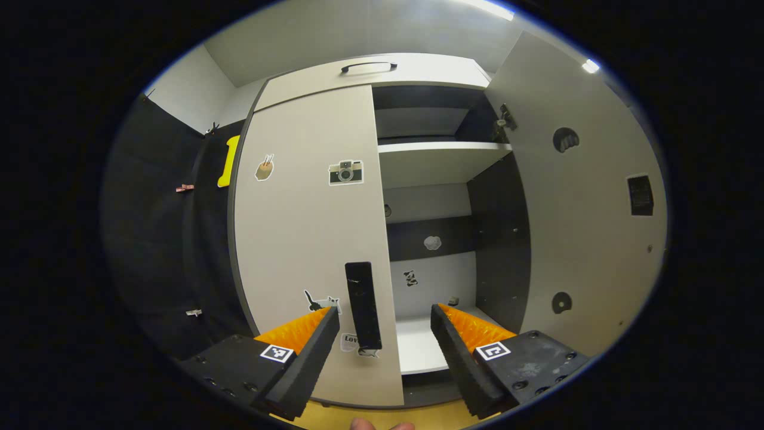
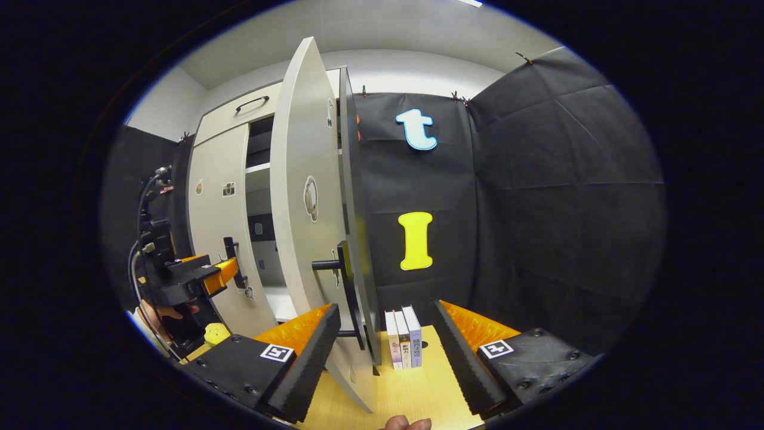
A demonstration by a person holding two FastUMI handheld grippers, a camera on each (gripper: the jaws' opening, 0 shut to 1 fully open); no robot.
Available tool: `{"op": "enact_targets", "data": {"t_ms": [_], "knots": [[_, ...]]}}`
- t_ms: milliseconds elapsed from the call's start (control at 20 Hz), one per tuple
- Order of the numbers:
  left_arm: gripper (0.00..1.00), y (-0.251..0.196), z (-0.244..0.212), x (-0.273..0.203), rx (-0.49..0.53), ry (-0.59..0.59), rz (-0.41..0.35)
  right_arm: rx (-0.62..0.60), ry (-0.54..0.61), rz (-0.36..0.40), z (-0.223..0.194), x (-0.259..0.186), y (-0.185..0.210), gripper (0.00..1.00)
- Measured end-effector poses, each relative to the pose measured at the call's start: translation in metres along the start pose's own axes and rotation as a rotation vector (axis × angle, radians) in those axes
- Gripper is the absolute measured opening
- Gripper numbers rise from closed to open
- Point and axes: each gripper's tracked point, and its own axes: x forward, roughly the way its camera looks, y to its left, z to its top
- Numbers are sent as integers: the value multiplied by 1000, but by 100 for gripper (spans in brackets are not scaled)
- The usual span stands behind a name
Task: Open the right door of the double-door shoe cabinet with the right hand, and open the left door with the left hand.
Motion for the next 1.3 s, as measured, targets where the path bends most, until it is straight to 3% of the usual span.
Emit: {"op": "enact_targets", "data": {"t_ms": [250, 500, 650, 850, 1200, 1300], "knots": [[88, 8, -15, 40, -33, 25, 2, -10, -15, -28, 4, -4, -9, 98], [61, 13, -26, 66, -40, 40, 16, -7, -17, -53, 6, -10, -16, 98], [53, 22, -33, 77, -46, 58, 44, -6, -18, -65, 7, -14, -21, 98], [37, 17, -36, 81, -54, 58, 21, -5, -11, -70, 6, -16, -21, 98], [34, 15, -44, 81, -81, 80, -9, -16, -21, -64, 10, -18, -14, 98], [28, 15, -44, 80, -94, 85, -21, -14, -28, -62, 12, -18, -11, 98]]}}
